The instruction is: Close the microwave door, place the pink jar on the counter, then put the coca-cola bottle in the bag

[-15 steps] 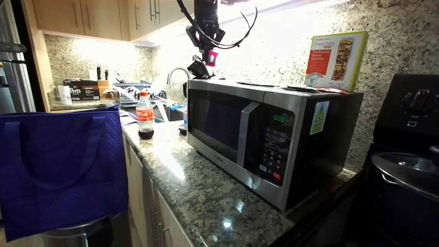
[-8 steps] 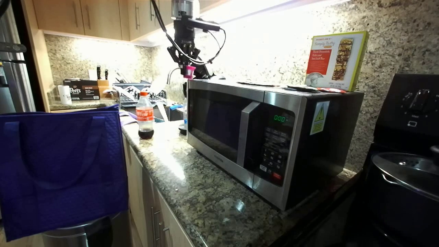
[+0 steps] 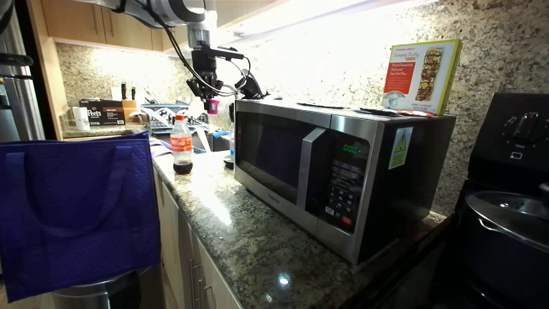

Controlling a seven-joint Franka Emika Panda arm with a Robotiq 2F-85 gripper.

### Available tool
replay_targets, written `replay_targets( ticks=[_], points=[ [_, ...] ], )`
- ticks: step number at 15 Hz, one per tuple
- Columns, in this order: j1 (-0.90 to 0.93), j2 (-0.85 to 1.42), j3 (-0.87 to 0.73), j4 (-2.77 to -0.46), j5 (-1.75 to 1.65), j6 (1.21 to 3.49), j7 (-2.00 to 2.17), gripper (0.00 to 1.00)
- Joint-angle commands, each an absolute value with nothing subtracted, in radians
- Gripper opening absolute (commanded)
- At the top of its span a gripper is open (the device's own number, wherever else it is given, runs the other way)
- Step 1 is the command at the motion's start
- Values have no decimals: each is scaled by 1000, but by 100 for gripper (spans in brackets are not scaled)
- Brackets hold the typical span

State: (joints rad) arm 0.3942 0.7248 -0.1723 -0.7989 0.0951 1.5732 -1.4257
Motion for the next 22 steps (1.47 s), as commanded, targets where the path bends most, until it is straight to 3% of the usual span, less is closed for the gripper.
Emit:
replay_targets(
  ticks=[1, 9, 16, 22],
  points=[
    [395, 726, -174, -800, 94, 1574, -1426, 9],
    [353, 806, -151, -723, 140, 1517, -1483, 4],
    [416, 801, -97, -865, 215, 1555, -1407, 3],
    [464, 855, -109, -1001, 225, 1964, -1298, 3]
  ],
)
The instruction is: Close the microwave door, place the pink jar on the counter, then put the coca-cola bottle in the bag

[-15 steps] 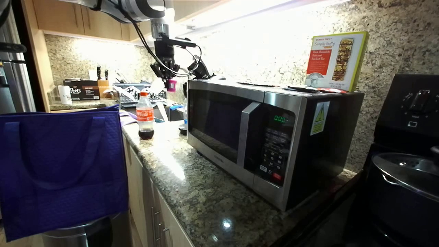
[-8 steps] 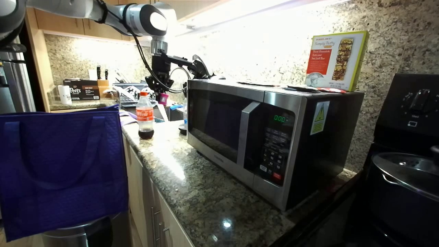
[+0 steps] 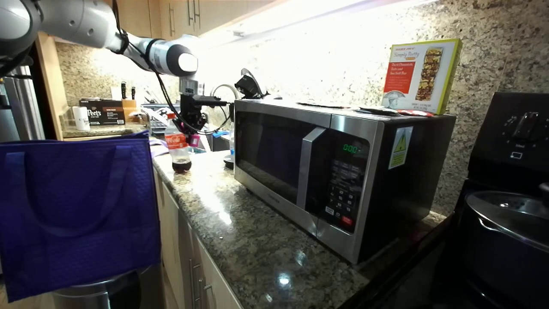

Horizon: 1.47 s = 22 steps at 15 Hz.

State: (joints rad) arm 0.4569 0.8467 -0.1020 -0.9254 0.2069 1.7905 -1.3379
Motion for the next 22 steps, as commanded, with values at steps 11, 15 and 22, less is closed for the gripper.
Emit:
replay_targets(
  ticks=[11, 15, 22],
  points=[
    [476, 829, -148, -1267, 230, 2359, -1094, 3],
    [488, 789, -158, -1351, 223, 2410, -1014, 3],
    [305, 741, 96, -1363, 4, 2344, -861, 53]
  ],
)
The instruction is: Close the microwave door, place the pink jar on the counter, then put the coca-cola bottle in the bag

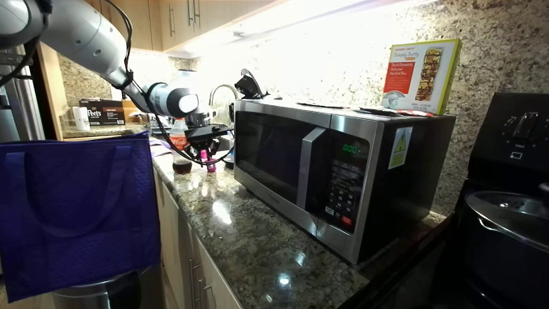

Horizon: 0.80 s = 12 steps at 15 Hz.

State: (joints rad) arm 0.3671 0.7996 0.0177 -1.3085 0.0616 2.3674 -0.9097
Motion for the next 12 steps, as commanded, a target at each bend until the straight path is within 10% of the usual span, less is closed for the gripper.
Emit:
replay_targets(
  ticks=[1, 7, 12],
  points=[
    [292, 734, 109, -1366, -4, 2338, -847, 59],
    [229, 700, 176, -1382, 0, 2342, -838, 98],
    [199, 613, 225, -1462, 23, 2379, -846, 100]
  ],
)
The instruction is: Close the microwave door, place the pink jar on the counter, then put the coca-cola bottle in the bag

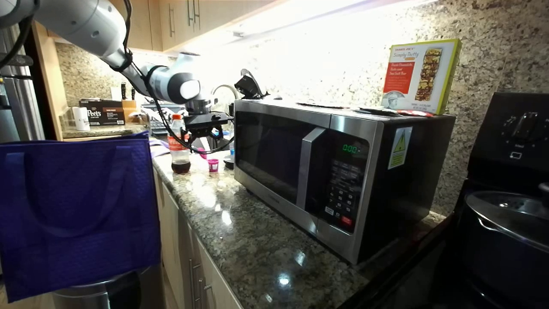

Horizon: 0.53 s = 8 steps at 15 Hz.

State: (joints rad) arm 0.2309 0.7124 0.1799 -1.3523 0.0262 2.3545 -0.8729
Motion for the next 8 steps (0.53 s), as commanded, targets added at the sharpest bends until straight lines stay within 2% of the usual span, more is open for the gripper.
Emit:
replay_targets(
  ticks=[1, 8],
  points=[
    [199, 584, 235, -1487, 27, 2380, -840, 100],
    [203, 385, 264, -1670, 40, 2400, -687, 100]
  ],
)
